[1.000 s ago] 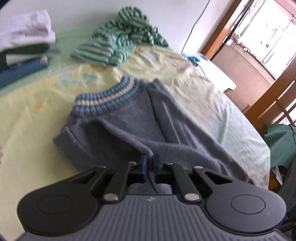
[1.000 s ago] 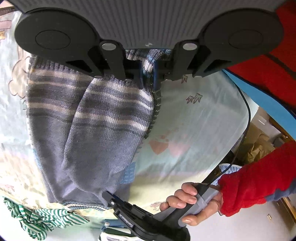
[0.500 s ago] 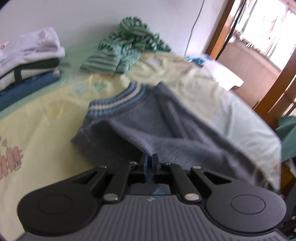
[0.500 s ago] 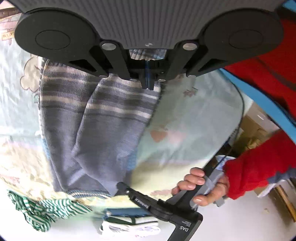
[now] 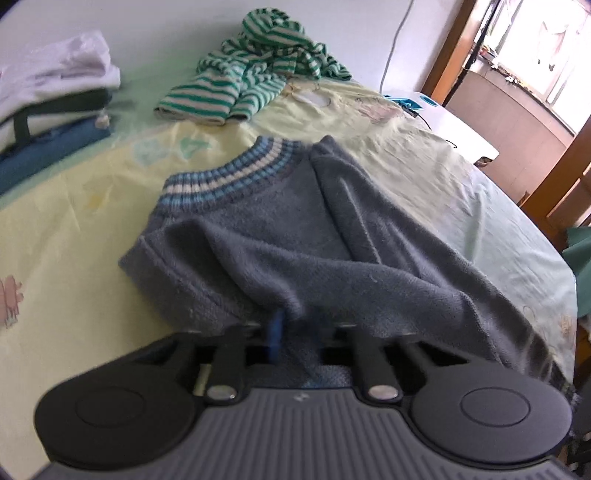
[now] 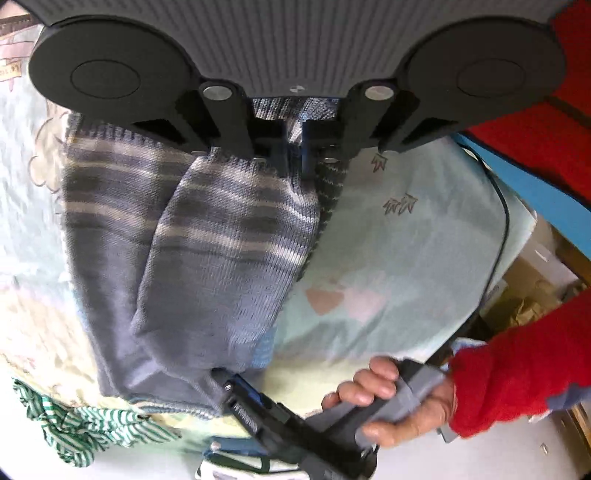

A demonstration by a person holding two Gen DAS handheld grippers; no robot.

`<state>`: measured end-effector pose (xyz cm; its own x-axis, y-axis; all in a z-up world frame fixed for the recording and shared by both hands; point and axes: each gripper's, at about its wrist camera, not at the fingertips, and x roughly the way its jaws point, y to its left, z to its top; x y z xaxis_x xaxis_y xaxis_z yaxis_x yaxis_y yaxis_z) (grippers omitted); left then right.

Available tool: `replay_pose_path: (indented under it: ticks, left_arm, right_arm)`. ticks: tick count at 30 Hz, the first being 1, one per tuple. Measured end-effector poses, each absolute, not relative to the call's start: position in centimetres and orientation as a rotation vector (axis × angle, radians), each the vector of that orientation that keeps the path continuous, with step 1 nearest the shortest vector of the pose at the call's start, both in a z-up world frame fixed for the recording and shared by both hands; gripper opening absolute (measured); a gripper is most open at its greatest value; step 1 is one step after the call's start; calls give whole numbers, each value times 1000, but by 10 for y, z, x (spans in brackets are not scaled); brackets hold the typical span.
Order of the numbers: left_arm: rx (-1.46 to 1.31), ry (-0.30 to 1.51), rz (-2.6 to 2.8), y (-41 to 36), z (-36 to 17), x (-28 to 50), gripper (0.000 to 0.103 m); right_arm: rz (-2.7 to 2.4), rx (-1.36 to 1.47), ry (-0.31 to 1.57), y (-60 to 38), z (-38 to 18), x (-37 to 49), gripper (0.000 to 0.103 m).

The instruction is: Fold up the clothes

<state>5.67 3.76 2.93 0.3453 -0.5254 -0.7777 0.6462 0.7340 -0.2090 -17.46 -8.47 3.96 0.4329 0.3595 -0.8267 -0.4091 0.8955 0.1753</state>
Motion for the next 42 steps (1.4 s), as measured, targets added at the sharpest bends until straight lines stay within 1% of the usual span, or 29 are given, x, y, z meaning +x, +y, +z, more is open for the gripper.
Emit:
replay_pose_path:
  ticks: [5, 8, 10, 16, 22, 23, 24, 26, 29, 32, 34, 35, 39, 40, 41, 42]
  left_arm:
    - [149, 862, -773, 48, 56, 45, 0]
    - [148, 841, -774, 53, 65, 39, 0]
    - [163, 845, -773, 55, 63, 36, 0]
    - [211, 929, -720, 51, 28, 39, 0]
    - [244, 915, -723, 54, 27, 33, 1]
    - [249, 910, -724, 54, 29, 33, 2]
    - [251, 902, -723, 57, 31, 32, 6]
    - [261, 881, -717, 60, 36, 31, 12]
    - [324, 827, -679, 61, 44, 29, 12]
    - [339, 786, -650, 54, 49, 37, 12]
    - [339, 771, -599, 44, 46, 48, 13]
    - [350, 764, -572, 40, 42, 54, 15]
    - [319, 805, -540, 30, 21, 82, 15]
    - [310, 807, -547, 29, 19, 85, 14]
    - [310, 808, -556, 25, 19, 86, 8]
    - [307, 809, -565, 22, 18, 88, 7]
  right_arm:
    - [533, -38, 968, -91, 61, -184, 7]
    - [573, -47, 964, -93, 67, -186, 7]
    - [598, -47, 973, -92, 66, -187, 7]
    - [597, -146, 1043, -84, 41, -183, 7]
    - [611, -166, 1078, -84, 41, -179, 8]
    - [614, -161, 1087, -86, 41, -178, 10]
    - [620, -150, 1078, -88, 46, -176, 13]
    - [632, -129, 1058, -92, 56, -173, 13]
    - [595, -70, 991, -102, 71, -156, 18]
    - [479, -60, 905, -105, 70, -129, 29]
    - [379, -80, 848, -104, 64, -108, 30]
    - [353, -73, 829, -103, 61, -98, 30]
    - [303, -38, 772, -102, 48, -60, 29]
    - [291, -40, 772, -101, 44, -52, 29]
    - [279, -43, 772, -100, 40, -44, 29]
    - [267, -42, 779, -101, 36, -39, 28]
